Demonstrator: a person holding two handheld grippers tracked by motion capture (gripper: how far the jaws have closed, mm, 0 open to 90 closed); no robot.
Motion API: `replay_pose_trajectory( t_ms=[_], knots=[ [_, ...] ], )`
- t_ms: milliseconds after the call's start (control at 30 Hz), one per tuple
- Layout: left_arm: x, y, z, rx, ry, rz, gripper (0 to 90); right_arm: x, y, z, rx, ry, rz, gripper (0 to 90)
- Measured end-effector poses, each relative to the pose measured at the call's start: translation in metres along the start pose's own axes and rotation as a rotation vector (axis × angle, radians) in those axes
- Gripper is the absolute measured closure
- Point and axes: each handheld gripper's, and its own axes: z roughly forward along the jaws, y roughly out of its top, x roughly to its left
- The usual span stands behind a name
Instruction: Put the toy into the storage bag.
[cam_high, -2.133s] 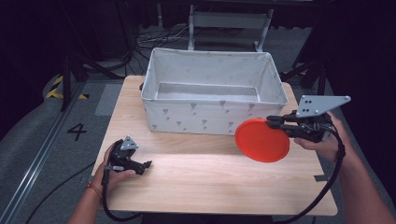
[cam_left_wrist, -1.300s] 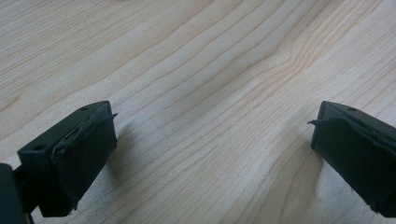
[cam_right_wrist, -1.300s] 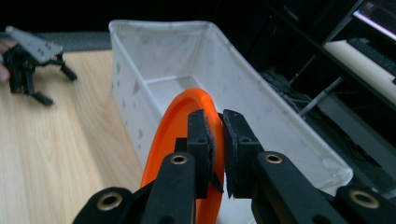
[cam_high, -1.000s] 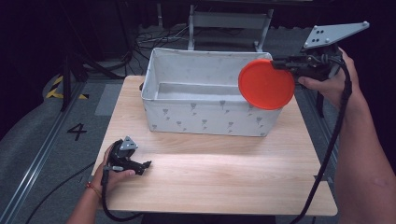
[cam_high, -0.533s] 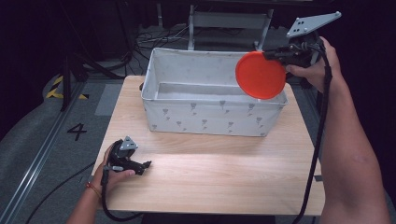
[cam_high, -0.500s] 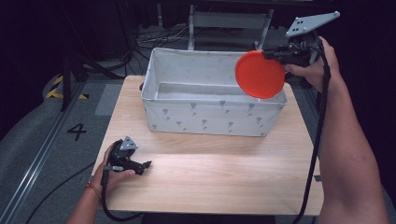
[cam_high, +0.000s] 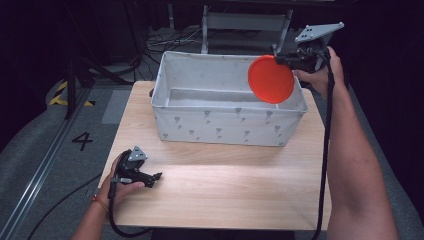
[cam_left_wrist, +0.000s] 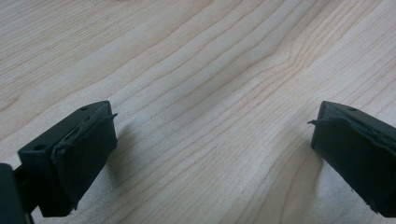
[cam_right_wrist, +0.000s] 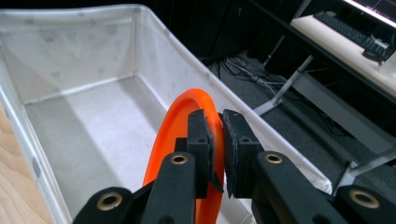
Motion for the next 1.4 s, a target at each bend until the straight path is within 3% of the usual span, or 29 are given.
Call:
replay_pose_trajectory(
  t_ms=[367,600,1000,1167,1267,1400],
  knots=[
    [-0.001,-0.001,-0.001,0.001,0.004,-0.005,0.5,0.009,-0.026,0.019,0.047,0.015,0.007,82.2],
    [-0.001,-0.001,-0.001,0.002,0.004,-0.006,0.5,0.024,-0.038,0.018,0.094,0.054,-0.040,82.1],
    [-0.001,-0.001,-0.001,0.003,0.004,-0.005,0.5,0.044,-0.044,0.019,0.169,0.188,-0.188,81.7],
    [-0.001,-0.001,-0.001,0.002,0.004,-0.006,0.5,0.042,-0.047,0.025,0.204,0.234,-0.209,81.8],
    [-0.001,-0.001,-0.001,0.002,0.004,-0.005,0.5,0.039,-0.053,0.033,0.263,0.277,-0.221,81.9],
    [-0.001,-0.001,-0.001,0.002,0.004,-0.005,0.5,0.035,-0.060,0.039,0.295,0.308,-0.208,81.9]
  ],
)
